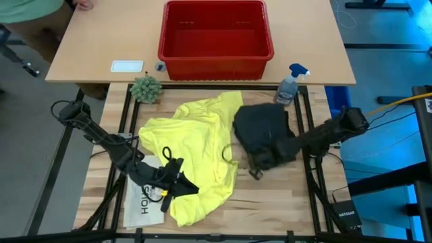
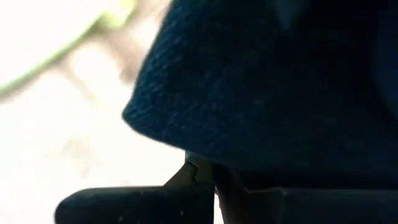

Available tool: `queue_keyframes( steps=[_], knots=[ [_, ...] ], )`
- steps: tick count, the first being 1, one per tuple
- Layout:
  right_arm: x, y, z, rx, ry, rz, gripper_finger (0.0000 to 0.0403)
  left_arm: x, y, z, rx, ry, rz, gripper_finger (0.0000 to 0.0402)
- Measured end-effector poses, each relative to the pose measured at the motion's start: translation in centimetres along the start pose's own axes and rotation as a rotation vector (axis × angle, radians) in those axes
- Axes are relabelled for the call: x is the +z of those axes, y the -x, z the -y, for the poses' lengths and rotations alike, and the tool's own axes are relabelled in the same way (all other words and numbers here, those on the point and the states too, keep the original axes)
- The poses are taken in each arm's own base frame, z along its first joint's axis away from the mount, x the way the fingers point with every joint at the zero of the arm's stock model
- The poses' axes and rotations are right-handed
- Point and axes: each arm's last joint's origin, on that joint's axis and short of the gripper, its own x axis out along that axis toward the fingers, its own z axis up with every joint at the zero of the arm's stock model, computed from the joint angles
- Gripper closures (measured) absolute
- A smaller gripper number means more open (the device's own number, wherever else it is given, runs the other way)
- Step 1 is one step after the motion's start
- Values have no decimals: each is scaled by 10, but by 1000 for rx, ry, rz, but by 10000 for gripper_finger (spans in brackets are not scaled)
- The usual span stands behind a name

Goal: Fold laundry
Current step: Fold the yellow shirt

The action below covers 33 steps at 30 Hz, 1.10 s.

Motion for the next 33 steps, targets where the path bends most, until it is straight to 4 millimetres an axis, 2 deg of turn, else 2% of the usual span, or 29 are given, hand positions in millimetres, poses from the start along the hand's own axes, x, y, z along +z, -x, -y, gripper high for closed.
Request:
queue_keyframes(
  steps=[5, 7, 10, 14, 17, 20, 24, 28, 33],
  knots=[
    [25, -4, 18, 20, -43, 28, 403, -11, 1, -8, 80, 18, -102, 369],
    [27, 4, 17, 69, -7, 49, 402, -18, 3, -13, 150, 32, -157, 369],
    [25, 25, 5, 196, 60, 126, 397, -28, 8, -19, 267, 34, -207, 369],
    [15, 52, -12, 393, 151, 231, 348, -37, 14, -22, 349, 43, -246, 369],
    [6, 55, -22, 435, 279, 274, 291, -45, 18, -20, 349, 67, -290, 369],
    [3, 44, -28, 385, 396, 269, 241, -62, 26, -14, 323, 106, -347, 369],
    [7, 19, -31, 312, 501, 226, 203, -85, 39, -7, 327, 209, -369, 369],
    [13, -4, -30, 229, 568, 201, 193, -94, 48, 1, 355, 285, -290, 369],
    [26, -17, -23, 131, 604, 231, 192, -98, 54, 6, 357, 325, -251, 368]
  ],
)
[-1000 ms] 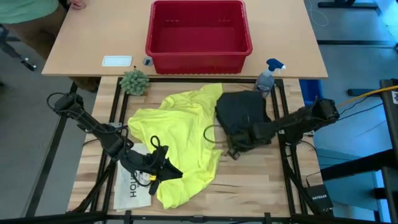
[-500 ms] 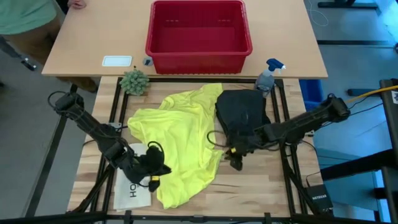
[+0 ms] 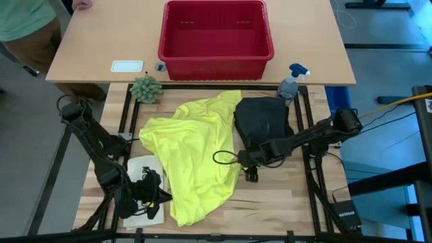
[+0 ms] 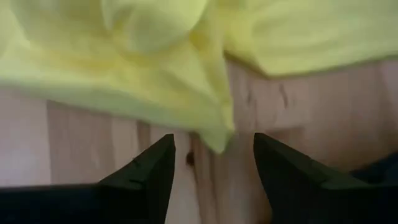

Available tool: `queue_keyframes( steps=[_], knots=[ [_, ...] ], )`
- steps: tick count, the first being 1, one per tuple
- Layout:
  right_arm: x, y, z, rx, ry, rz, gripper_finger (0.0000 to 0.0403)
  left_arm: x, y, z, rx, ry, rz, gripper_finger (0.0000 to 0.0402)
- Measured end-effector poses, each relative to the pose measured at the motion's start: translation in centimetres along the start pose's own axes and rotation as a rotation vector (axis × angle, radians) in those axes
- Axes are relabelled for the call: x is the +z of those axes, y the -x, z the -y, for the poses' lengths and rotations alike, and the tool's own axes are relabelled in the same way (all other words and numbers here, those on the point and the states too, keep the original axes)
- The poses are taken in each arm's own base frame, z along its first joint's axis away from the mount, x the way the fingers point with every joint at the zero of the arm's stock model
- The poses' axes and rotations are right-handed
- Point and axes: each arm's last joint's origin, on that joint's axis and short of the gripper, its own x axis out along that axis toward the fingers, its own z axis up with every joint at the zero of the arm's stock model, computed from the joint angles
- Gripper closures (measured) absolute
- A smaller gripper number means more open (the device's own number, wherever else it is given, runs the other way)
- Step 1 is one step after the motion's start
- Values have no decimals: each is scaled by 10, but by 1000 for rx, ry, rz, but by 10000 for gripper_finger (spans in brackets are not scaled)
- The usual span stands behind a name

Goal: Fold laundry
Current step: Fold the yellow shirt

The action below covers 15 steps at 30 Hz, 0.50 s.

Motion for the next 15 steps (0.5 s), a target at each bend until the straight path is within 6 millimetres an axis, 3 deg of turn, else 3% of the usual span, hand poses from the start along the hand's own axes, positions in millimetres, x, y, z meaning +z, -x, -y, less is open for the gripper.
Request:
queue_keyframes(
  steps=[6, 9, 13, 15],
  knots=[
    [11, -9, 14, 37, -17, 35, 203, 0, 1, 0, 4, 19, 19, 369],
    [10, -13, 11, 142, -19, 7, 261, 0, 1, 0, 4, 26, 21, 369],
    [3, -14, 4, 213, -19, -72, 379, -1, 1, 0, 8, 44, 20, 369],
    [0, -14, 1, 233, -33, -97, 390, -1, 0, -1, 10, 46, 20, 369]
  ],
)
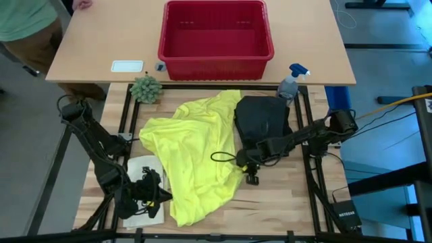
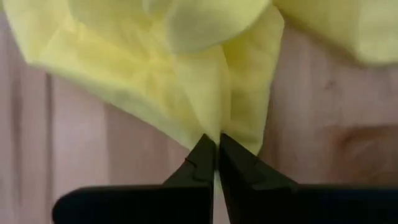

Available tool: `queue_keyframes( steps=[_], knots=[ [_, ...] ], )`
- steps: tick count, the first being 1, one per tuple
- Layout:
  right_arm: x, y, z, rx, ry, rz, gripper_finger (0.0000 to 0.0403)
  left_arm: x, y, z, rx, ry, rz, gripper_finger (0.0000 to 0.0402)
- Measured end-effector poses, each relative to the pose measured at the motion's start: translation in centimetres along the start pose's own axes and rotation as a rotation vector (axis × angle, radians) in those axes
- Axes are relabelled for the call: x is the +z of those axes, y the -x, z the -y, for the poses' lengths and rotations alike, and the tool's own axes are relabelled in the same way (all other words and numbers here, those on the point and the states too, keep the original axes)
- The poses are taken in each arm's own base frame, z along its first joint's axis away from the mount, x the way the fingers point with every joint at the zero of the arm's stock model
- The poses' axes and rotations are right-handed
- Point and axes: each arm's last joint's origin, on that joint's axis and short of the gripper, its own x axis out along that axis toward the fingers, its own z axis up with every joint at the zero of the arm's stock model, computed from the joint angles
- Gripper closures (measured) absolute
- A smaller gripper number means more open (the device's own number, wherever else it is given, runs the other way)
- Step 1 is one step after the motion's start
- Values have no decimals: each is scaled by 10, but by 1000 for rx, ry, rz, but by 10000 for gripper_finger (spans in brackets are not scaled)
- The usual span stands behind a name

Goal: Fold laundry
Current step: Fold the yellow shirt

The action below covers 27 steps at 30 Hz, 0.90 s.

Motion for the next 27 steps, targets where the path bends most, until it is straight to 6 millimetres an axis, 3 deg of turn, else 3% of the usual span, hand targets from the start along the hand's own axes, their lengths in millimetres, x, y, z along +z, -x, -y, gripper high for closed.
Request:
queue_keyframes(
  steps=[5, 11, 16, 19, 23, 27],
  knots=[
    [1, 8, -11, 60, -58, 12, 400, 0, 0, -1, 8, 12, 0, 369],
    [22, 53, -37, 192, -43, 149, 402, -7, -7, -1, 20, 1, -56, 369],
    [34, 95, -47, 206, -41, 255, 402, -32, -24, -4, 55, -81, -233, 369],
    [35, 111, -50, 203, -27, 279, 402, -52, -38, -11, 107, -162, -330, 369],
    [34, 116, -49, 185, -21, 288, 403, -71, -54, -19, 162, -235, -353, 368],
    [33, 116, -49, 177, -24, 275, 403, -81, -68, -17, 107, -298, -351, 348]
  ],
)
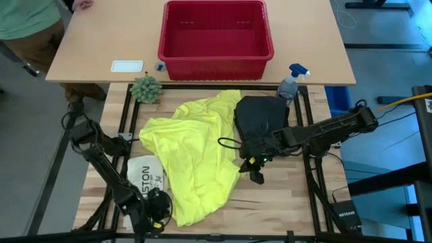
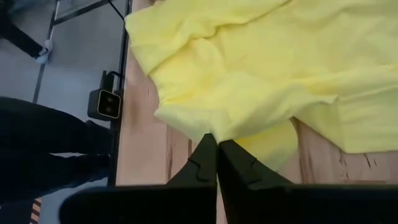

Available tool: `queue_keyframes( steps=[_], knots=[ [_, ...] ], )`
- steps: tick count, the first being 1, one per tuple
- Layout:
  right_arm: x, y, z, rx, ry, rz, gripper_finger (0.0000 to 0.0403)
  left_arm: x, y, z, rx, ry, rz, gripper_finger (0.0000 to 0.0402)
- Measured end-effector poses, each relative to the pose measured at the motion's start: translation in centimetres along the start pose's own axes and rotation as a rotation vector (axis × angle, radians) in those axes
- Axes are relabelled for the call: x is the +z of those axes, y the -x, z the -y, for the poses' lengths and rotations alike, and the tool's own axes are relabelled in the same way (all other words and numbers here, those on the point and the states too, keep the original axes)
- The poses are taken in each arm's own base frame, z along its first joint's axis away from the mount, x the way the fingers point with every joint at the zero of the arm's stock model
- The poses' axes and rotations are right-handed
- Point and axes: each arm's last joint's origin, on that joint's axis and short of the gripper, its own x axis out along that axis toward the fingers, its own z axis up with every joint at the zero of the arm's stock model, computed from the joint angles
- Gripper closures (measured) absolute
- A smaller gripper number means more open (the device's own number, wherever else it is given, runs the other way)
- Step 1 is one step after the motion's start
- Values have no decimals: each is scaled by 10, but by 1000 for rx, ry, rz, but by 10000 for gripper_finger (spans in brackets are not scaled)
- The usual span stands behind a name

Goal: Fold laundry
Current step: Fold the yellow shirt

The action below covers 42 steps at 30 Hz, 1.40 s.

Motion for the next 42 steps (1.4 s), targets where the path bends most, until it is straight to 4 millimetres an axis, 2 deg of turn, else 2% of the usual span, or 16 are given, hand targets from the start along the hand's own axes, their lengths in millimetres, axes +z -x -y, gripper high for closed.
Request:
queue_keyframes(
  steps=[4, 10, 17, 23, 26, 29, 31, 33, 36, 39, 42],
  knots=[
    [0, 0, 0, -1, 0, -2, 403, 3, -10, 3, -44, 3, -32, 302],
    [0, 0, 0, 1, 0, -1, 403, 10, -13, 0, -47, -37, -62, 234],
    [0, 0, 0, 3, 1, 3, 403, 11, -23, -8, 17, -143, -80, 215],
    [0, 0, 0, 3, -10, 2, 403, 3, -41, -12, 49, -218, -122, 215],
    [0, 0, 0, 3, -12, 2, 403, 1, -47, -14, 69, -217, -133, 227],
    [0, 0, 0, 4, -22, 2, 403, 5, -47, -17, 89, -125, -130, 279],
    [0, 0, 0, 10, -31, 2, 403, 9, -45, -19, 96, -12, -142, 342],
    [0, 3, -2, 26, -38, 4, 403, 15, -38, -18, 71, 72, -144, 384],
    [0, 14, -5, 65, -44, 17, 403, 23, -20, -13, 2, 155, -131, 396],
    [0, 35, -10, 109, -46, 61, 403, 43, 19, 9, -228, 236, -30, 399],
    [-1, 63, -16, 148, -42, 147, 403, 55, 65, 23, -389, 260, 150, 400]
  ],
)
